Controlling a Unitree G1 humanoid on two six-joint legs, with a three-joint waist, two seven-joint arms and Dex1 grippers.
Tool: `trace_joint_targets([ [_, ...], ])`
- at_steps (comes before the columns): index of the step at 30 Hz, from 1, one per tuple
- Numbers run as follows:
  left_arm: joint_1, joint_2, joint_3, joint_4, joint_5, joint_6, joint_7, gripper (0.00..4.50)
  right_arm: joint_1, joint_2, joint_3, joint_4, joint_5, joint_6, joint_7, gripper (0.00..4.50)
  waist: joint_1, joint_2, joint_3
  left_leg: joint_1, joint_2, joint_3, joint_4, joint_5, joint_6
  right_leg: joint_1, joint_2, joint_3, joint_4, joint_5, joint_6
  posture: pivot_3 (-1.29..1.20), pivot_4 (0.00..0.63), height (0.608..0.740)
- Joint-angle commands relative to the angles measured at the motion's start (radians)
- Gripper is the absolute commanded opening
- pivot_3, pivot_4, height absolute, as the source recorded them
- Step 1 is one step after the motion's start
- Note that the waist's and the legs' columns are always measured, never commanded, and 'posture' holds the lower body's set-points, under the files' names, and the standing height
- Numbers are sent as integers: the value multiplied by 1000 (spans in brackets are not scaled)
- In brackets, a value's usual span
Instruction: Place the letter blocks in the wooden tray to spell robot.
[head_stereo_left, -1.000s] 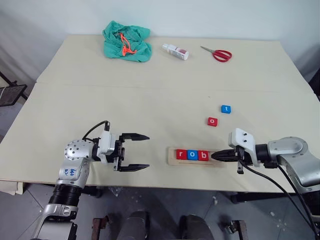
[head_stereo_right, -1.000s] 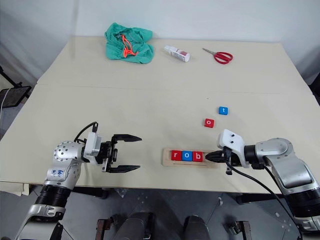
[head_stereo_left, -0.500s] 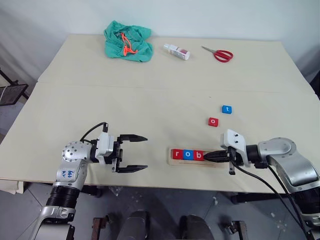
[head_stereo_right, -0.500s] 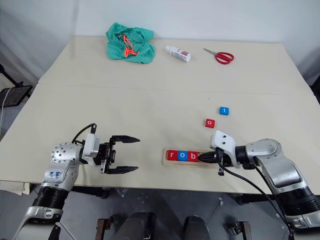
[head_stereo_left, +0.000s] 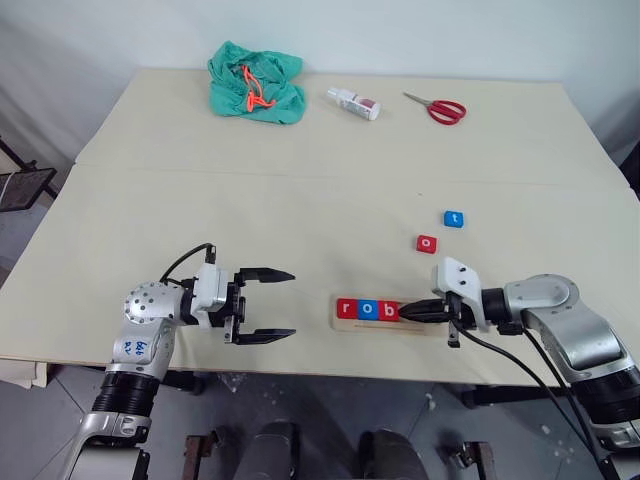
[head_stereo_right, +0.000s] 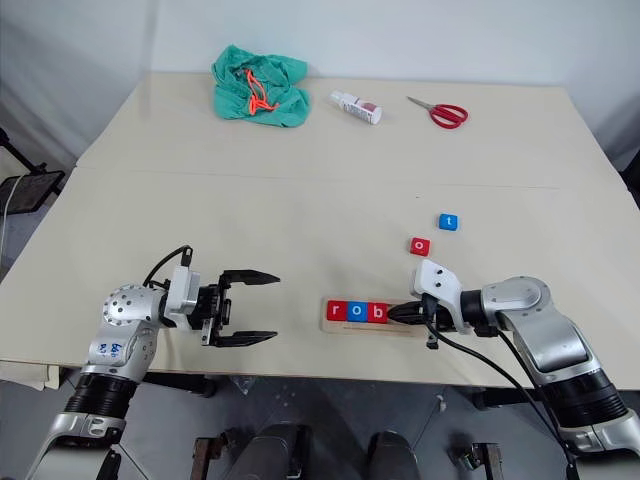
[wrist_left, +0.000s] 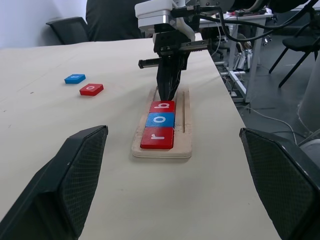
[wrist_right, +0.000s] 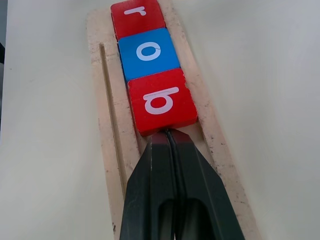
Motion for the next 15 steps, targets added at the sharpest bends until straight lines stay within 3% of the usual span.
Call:
trace_joint_targets([
  [1, -12, 2, 11, -15, 1, -14, 4, 4500, -4, -5, -27, -23, 14, 0, -5, 14, 0, 0, 0, 0, 0, 0, 0, 0, 0, 0, 0, 0, 0, 0, 0, 0, 150, 740],
  [9, -25, -7, 4, 2, 2, -19, -4, 4500, 70, -31, -178, -89, 101, 44, -37, 14, 2, 0, 0, 0, 0, 0, 0, 0, 0, 0, 0, 0, 0, 0, 0, 0, 150, 740],
  [12, -30, -13, 1, 11, 1, -21, -11, 4500, 146, -33, -269, -117, 129, 54, -74, 585, 4, 0, 0, 0, 0, 0, 0, 0, 0, 0, 0, -1, 0, 0, 0, 0, 150, 740],
  [15, -37, -15, 1, 23, -3, -19, -23, 4500, 207, -4, -366, -141, 160, 60, -143, 1522, 3, 0, 0, 0, -1, 0, 0, 0, 0, 0, 0, 0, 0, 0, 0, 0, 150, 740],
])
